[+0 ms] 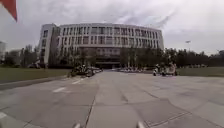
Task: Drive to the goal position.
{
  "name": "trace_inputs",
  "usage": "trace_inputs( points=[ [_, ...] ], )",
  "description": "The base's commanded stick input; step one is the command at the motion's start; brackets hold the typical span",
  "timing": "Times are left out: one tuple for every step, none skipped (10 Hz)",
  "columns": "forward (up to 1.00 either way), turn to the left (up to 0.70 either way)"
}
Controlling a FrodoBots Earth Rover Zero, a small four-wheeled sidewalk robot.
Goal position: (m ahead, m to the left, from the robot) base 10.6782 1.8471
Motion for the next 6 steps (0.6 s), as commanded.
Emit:
trace_inputs(
  points=[
    [0.45, 0.00],
    [0.45, 0.00],
    [0.45, 0.00],
    [0.45, 0.00],
    [0.45, 0.00],
    [0.45, 0.00]
  ],
)
